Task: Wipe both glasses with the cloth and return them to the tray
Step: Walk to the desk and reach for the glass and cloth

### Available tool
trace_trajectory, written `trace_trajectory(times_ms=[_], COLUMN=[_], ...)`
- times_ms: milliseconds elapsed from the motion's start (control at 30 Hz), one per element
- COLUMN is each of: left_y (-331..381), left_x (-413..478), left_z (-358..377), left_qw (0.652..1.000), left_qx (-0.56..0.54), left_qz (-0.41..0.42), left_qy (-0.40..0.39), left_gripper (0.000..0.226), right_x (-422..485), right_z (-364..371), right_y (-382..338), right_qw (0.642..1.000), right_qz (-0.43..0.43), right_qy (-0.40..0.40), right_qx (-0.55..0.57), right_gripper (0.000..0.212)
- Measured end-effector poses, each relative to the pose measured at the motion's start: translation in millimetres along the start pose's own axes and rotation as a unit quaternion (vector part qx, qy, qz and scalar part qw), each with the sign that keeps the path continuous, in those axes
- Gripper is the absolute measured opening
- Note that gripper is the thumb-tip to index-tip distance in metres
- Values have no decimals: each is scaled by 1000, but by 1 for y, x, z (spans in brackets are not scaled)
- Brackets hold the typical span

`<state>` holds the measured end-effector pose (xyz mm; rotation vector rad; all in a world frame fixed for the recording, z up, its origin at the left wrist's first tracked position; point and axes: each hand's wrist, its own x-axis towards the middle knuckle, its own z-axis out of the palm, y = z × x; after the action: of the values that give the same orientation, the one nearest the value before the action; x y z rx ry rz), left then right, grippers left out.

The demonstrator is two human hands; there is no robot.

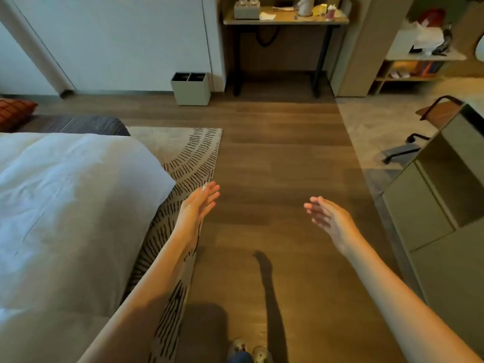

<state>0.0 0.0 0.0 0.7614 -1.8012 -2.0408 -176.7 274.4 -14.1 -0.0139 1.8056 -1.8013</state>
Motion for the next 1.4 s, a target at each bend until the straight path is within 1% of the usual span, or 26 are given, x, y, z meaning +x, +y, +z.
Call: trace_trajectory(times_ms=[133,267,367,433,500,633,800,1067,1267,1400], left_y=[7,9,13,15,16,29,56,68,75,87], left_x=[16,48,83,110,140,200,276,360,429,482], left_z=[-1,-4,-3,0,3,5,15,39,52,68], left_qw=[1000,1000,1000,1000,1000,1000,999,999,999,999], left_qx=[4,-1,-6,-11,-12,-10,-17,5,-2,-14], left_qz=[-4,-3,-6,-9,-11,-13,-16,-33,-39,-50], left_qy=[-4,6,3,1,-2,-15,-25,-42,-19,-3], left_gripper=[45,45,45,45,45,46,44,41,37,41], right_x=[20,50,81,105,131,182,238,315,390,446], right_z=[4,16,26,34,43,60,73,82,82,78], right_y=[-15,-27,-40,-48,-58,-82,-112,-132,-156,-182], right_qw=[1000,999,998,997,997,998,996,994,994,994], right_qz=[20,17,13,12,17,20,17,37,49,53], right_qy=[-2,-13,-8,1,5,12,31,35,26,19], right_qx=[15,34,61,73,73,66,83,93,92,91], right_gripper=[24,23,23,28,32,31,34,29,33,31])
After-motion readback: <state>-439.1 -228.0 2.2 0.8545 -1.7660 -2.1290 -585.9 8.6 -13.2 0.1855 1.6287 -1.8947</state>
